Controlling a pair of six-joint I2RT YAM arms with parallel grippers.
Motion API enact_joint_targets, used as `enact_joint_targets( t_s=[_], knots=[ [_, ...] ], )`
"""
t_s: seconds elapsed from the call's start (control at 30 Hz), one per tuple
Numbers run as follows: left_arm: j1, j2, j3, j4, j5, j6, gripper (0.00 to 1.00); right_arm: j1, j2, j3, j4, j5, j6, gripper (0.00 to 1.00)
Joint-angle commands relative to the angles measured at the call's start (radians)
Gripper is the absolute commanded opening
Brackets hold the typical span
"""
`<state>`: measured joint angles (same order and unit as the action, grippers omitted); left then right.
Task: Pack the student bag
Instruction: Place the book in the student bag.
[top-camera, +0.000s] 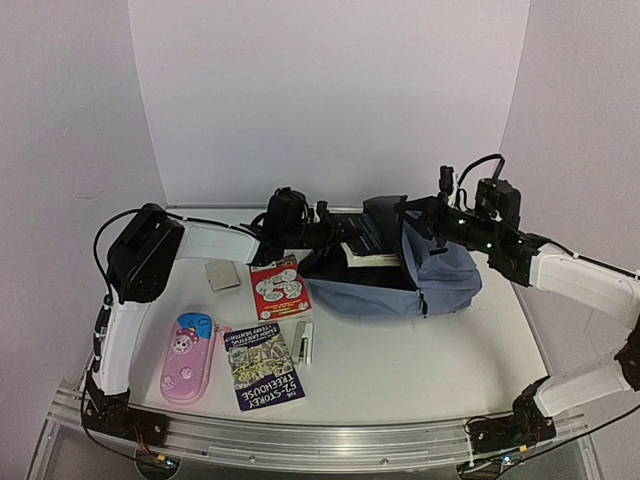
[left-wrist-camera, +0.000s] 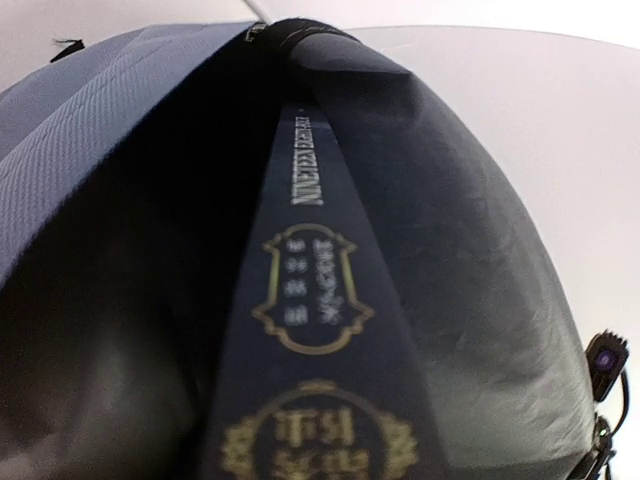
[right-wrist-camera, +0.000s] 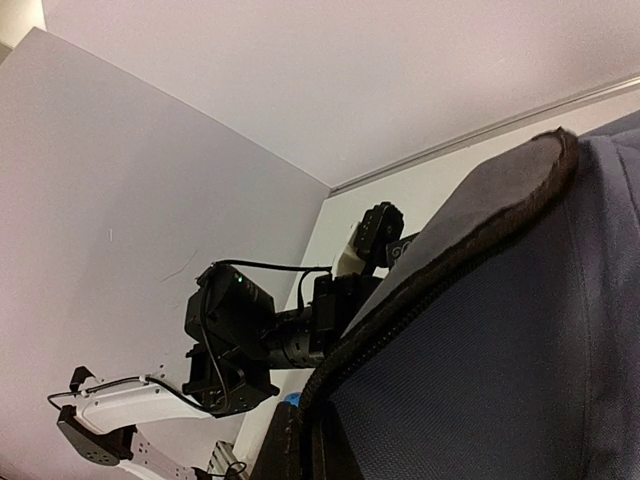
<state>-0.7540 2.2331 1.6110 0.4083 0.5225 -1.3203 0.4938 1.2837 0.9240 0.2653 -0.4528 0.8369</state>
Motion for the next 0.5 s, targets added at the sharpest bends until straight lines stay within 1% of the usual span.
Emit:
enact_joint_targets(
  t_s=[0.0,0.1,0.27,0.47],
  knots=[
    [-0.009,-0.008,0.036,0.249,-0.009,-0.049,0.00,0.031,0.028,-0.005,0.197,0.043,0.041,0.00],
    [-0.016,0.010,0.048,0.242,0.000,-0.054,0.00,0.038,0.046,-0.017,0.228,0.046,0.056,0.00],
    [-0.016,0.021,0.026,0.216,0.007,-0.045,0.00,0.040,0.060,-0.028,0.243,0.057,0.052,0.00],
    [-0.016,0.068,0.077,0.129,0.093,-0.028,0.00,0.040,0.071,-0.041,0.242,0.068,0.038,0.00]
  ],
)
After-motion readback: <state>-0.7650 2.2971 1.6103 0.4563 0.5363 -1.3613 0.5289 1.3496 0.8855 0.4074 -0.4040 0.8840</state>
